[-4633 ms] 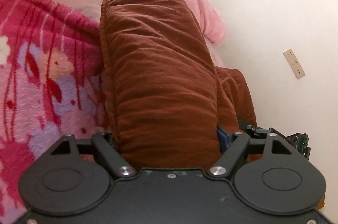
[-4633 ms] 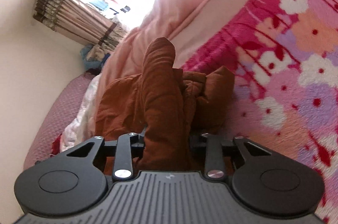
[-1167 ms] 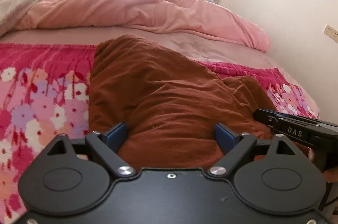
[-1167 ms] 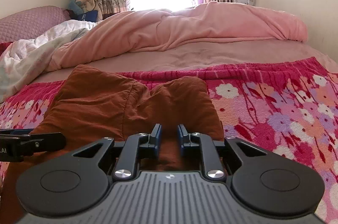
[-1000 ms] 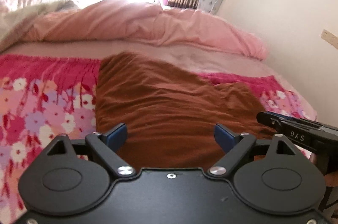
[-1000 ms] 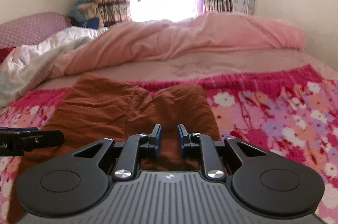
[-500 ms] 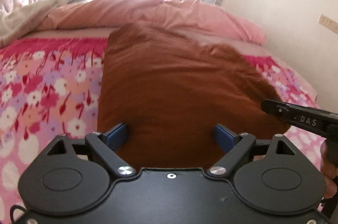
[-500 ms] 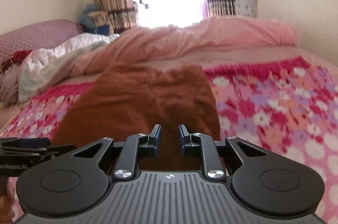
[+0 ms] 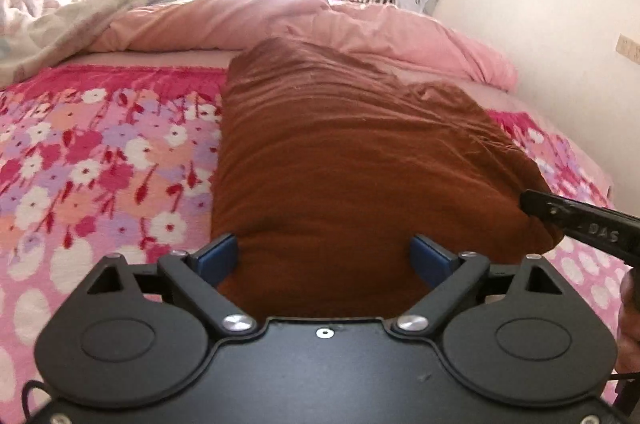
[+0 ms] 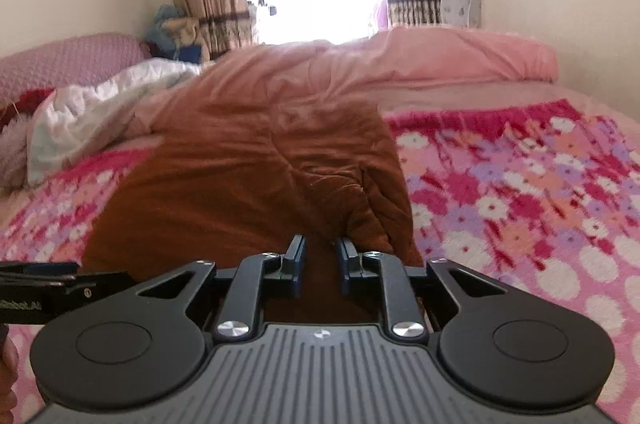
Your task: Fold large clothes
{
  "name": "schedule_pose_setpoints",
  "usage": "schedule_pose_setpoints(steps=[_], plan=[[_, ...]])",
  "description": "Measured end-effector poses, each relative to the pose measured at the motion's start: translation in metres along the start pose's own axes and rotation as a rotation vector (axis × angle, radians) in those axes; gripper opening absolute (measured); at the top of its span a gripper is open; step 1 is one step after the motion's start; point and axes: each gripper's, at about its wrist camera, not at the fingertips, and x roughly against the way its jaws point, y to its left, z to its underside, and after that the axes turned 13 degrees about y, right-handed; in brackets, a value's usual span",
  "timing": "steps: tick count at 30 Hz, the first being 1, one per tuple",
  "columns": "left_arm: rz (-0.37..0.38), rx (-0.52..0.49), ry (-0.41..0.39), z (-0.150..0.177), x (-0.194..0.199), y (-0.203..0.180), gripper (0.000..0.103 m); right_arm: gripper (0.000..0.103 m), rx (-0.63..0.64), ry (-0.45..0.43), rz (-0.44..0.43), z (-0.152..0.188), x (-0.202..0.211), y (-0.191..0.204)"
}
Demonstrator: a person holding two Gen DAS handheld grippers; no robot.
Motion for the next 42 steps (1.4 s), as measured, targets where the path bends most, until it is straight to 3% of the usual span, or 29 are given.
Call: schedule_pose_setpoints(steps=[4,12,19,29,35,38,42], plan=[[0.020,0.006,-0.034,0.006,0.010,-0.001,0.092,0.033,-0.011,-0.049,0.014,0.001,0.021,0.000],[0.015,-0.010,0.032,0.008,-0.026,-0.003,0.094,0.031,-0.034,0.031,0.021,0.014,-0.011,-0.009],[0.007,-0.020,0.035,0.004,-0.017,-0.004,0.093,0.031,-0.009,0.034,0.042,0.014,-0.011,-0.004],[0.000,-0.028,-0.067,-0.048,0.005,-0.009,0.092,0.032,-0.006,0.011,0.022,-0.011,0.004,0.001],[0.030,0.000,-0.044,-0.071,-0.020,-0.005,0.092,0.033,0.000,-0.016,0.044,-0.043,-0.014,0.009],[0.027,0.003,-0.001,-0.066,-0.041,-0.005,0.092,0.033,-0.003,0.025,0.066,-0.043,-0.035,0.007],[-0.005,-0.032,-0.016,-0.059,-0.049,-0.007,0.093,0.033,0.010,0.043,0.078,-0.035,-0.051,0.005]])
